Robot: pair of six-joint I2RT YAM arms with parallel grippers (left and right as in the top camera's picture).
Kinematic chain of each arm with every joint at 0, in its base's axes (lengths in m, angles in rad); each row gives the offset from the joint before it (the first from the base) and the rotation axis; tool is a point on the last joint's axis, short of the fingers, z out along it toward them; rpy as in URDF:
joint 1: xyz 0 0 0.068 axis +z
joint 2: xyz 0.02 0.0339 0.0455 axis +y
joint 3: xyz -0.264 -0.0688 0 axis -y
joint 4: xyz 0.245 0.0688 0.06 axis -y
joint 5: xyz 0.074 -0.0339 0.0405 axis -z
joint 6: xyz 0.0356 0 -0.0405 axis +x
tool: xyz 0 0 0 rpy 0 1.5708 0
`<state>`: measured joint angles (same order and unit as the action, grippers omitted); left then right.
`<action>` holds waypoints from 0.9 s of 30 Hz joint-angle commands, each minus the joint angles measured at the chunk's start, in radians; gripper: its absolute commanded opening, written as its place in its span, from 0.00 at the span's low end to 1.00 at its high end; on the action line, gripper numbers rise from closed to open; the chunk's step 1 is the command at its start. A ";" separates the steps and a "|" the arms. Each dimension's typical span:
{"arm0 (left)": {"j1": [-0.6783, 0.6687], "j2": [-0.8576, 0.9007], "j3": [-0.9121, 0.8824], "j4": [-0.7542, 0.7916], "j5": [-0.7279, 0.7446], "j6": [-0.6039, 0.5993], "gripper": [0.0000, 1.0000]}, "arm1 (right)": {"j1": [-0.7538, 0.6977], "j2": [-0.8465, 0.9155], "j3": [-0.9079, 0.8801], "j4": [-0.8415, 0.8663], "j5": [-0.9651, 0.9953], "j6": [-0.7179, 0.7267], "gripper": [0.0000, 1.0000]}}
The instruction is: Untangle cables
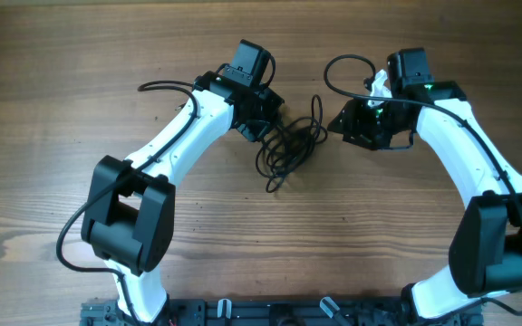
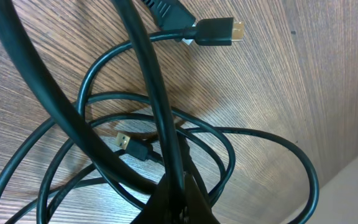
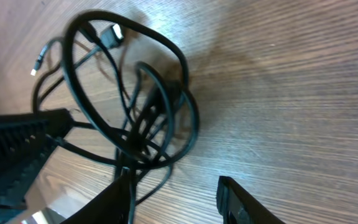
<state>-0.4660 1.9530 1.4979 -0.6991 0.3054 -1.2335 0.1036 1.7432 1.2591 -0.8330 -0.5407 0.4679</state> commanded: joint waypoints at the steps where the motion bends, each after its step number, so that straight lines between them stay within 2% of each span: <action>1: -0.005 0.018 -0.008 0.008 0.002 -0.002 0.04 | 0.000 0.036 -0.005 -0.017 0.010 -0.061 0.45; 7: -0.012 0.018 -0.008 0.011 0.013 -0.002 0.04 | 0.013 0.135 -0.005 0.018 -0.016 -0.060 0.39; 16: -0.014 0.018 -0.008 0.011 0.016 -0.002 0.04 | 0.074 0.208 -0.005 0.128 -0.058 -0.015 0.37; 17: -0.014 0.018 -0.008 0.011 0.016 -0.002 0.04 | 0.079 0.210 -0.005 0.124 -0.058 -0.016 0.34; 19: -0.015 0.018 -0.008 0.011 0.016 -0.002 0.05 | 0.089 0.211 -0.005 0.105 -0.058 -0.020 0.20; 21: -0.014 0.018 -0.008 0.011 0.014 -0.002 0.14 | 0.092 0.211 -0.005 0.080 -0.057 -0.022 0.04; 22: -0.014 0.018 -0.008 0.011 0.006 -0.002 0.32 | 0.091 0.209 -0.003 0.067 -0.055 -0.023 0.04; 23: -0.013 0.018 -0.008 0.011 -0.009 -0.001 0.43 | 0.087 0.204 0.000 0.052 -0.054 -0.025 0.04; 24: -0.010 0.018 -0.008 0.012 -0.028 0.024 0.74 | 0.078 0.185 0.016 0.018 -0.054 -0.044 0.04; 25: -0.005 0.018 -0.008 0.019 -0.026 0.063 0.88 | 0.072 0.167 0.031 -0.009 -0.043 -0.060 0.04; 26: 0.001 0.016 -0.006 0.023 -0.025 0.107 0.99 | 0.067 0.145 0.047 -0.037 -0.017 -0.063 0.04; 27: 0.011 0.009 -0.005 0.023 -0.021 0.163 1.00 | 0.065 0.108 0.072 -0.080 0.029 -0.080 0.04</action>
<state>-0.4763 1.9537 1.4967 -0.6796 0.3038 -1.2015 0.1799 1.9343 1.2686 -0.8612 -0.5747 0.4370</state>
